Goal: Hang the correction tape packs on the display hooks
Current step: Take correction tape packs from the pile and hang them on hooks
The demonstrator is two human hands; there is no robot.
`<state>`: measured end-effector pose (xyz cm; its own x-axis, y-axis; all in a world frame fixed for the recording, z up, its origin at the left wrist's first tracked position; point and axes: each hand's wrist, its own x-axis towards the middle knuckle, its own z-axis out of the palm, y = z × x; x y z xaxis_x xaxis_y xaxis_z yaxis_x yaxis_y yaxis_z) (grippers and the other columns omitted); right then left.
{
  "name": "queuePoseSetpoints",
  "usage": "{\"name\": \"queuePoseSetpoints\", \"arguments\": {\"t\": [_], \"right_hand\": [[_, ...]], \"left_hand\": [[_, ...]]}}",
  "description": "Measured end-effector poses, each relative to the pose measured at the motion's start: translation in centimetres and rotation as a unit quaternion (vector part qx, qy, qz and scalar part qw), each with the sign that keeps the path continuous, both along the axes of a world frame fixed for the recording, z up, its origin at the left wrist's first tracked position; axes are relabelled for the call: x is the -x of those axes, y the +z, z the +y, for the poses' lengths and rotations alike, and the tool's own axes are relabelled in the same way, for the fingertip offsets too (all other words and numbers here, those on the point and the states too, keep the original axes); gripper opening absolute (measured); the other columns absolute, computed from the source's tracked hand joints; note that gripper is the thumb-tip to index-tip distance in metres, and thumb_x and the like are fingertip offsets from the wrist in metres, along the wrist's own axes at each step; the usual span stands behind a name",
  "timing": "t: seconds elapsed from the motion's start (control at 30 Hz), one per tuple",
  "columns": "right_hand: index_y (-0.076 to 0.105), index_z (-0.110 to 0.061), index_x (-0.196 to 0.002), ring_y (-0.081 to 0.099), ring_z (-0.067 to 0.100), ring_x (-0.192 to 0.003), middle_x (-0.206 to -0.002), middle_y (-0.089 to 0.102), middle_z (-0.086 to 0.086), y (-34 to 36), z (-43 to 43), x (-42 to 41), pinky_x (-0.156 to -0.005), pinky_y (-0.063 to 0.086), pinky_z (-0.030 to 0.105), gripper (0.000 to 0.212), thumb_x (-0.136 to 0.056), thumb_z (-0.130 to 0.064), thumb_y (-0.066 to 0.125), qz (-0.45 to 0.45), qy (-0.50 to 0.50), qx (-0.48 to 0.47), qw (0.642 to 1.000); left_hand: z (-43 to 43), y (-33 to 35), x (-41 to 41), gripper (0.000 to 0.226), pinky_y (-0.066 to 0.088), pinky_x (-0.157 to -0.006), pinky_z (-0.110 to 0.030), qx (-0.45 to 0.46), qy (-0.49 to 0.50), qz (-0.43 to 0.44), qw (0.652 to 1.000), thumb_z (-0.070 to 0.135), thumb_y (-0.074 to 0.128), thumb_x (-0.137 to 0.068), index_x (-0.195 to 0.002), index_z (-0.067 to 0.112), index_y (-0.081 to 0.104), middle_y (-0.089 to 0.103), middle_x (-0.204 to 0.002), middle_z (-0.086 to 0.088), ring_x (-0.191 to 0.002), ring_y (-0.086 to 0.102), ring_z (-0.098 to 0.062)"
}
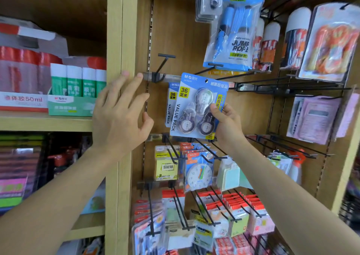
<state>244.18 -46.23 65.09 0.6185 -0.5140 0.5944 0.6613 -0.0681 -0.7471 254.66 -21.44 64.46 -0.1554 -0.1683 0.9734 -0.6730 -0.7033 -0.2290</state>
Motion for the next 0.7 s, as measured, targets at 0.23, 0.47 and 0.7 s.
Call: {"name": "queuePoseSetpoints", "arguments": {"t": [0.23, 0.47, 0.7], "right_hand": [[0.064, -0.010, -0.114, 0.072, 0.023, -0.092, -0.101, 0.075, 0.007, 0.7, 0.3, 0.2, -0.074, 0.058, 0.037, 0.018, -0.097, -0.013, 0.061, -0.003, -0.016, -0.014, 1.000], [0.064, -0.007, -0.116, 0.075, 0.024, -0.088, -0.098, 0.077, 0.007, 0.4, -0.5, 0.0, -0.075, 0.060, 0.040, 0.031, -0.091, -0.022, 0.073, 0.062, -0.090, -0.023, 0.994], [0.052, -0.017, -0.124, 0.057, 0.013, -0.096, -0.110, 0.056, -0.002, 0.4, -0.4, -1.9, -0.085, 0.050, 0.034, 0.043, -0.088, -0.028, 0.073, 0.067, -0.378, 0.186, 0.904]], "left_hand": [[0.0, -0.1, 0.0, 0.032, 0.034, -0.113, -0.045, -0.001, -0.004, 0.001, 1.000, 0.024, 0.056, -0.087, -0.110, 0.008, 0.072, 0.055, -0.147, -0.010, -0.142, 0.043, -0.033], [0.0, -0.1, 0.1, 0.029, 0.036, -0.112, -0.046, 0.005, -0.009, -0.010, 1.000, 0.022, 0.057, -0.086, -0.105, 0.008, 0.074, 0.058, -0.144, -0.010, -0.141, 0.045, -0.034], [0.1, -0.2, 0.1, 0.026, 0.036, -0.112, -0.045, -0.001, -0.008, -0.005, 1.000, 0.022, 0.056, -0.086, -0.099, 0.008, 0.073, 0.058, -0.144, -0.010, -0.142, 0.044, -0.033]]}}
